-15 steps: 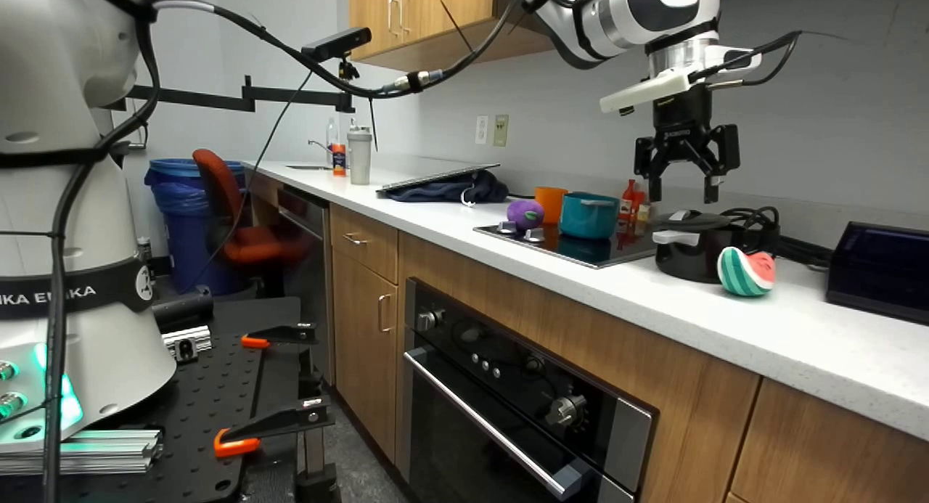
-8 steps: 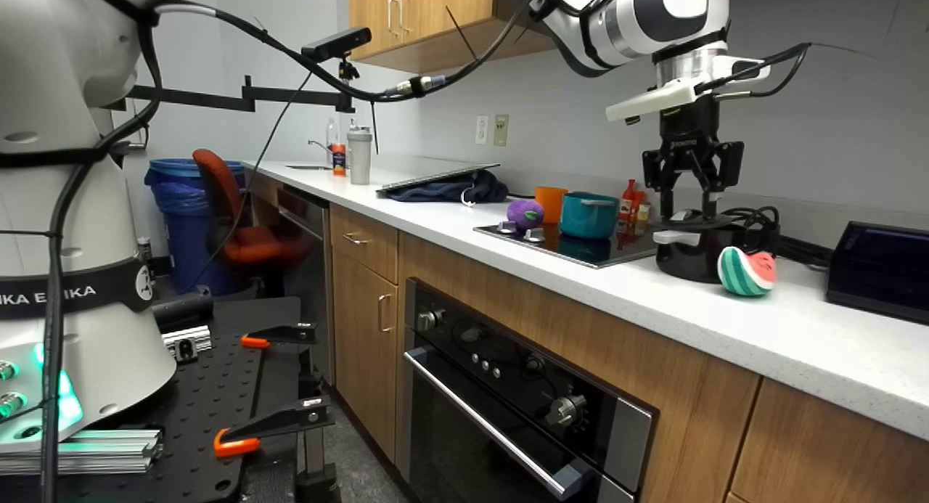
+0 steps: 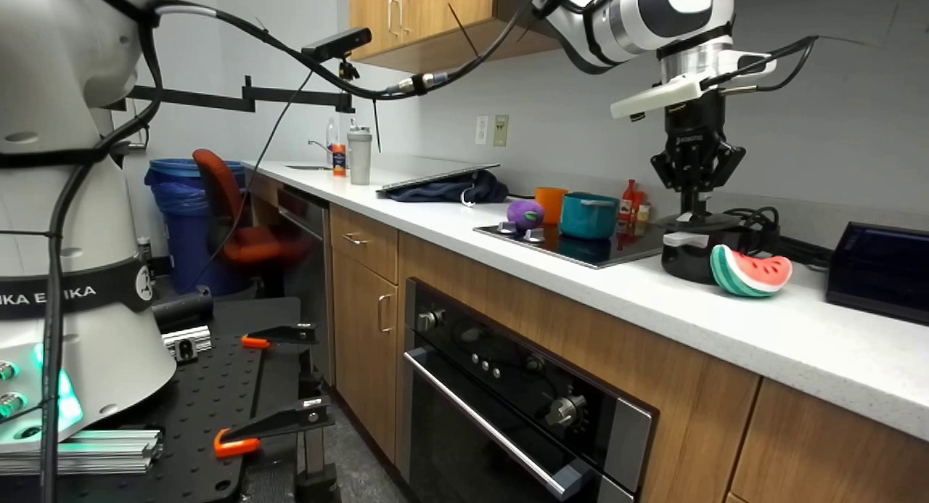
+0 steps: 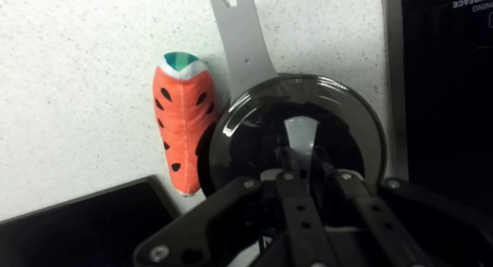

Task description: Move the lid from the black pot to the blue one

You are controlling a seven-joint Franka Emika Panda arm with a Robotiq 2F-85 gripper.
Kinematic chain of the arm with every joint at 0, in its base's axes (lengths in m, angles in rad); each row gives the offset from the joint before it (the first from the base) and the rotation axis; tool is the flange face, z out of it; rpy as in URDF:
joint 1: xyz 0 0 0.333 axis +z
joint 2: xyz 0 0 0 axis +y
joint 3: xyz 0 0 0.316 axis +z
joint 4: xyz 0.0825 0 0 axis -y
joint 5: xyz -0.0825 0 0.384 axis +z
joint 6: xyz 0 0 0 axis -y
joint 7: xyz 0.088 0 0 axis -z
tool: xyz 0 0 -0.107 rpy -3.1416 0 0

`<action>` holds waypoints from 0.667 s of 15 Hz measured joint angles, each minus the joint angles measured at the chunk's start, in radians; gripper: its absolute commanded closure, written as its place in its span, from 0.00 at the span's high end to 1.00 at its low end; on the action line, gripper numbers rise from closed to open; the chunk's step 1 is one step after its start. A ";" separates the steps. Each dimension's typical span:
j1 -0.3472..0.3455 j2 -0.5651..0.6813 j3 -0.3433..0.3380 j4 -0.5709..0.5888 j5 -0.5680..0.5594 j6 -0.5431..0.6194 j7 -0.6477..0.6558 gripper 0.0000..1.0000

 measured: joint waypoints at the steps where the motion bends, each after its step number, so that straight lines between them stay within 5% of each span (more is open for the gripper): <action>1: 0.000 0.000 -0.001 0.000 0.000 0.000 0.000 0.04; 10: 0.029 -0.021 0.010 0.002 0.000 0.000 0.002 0.04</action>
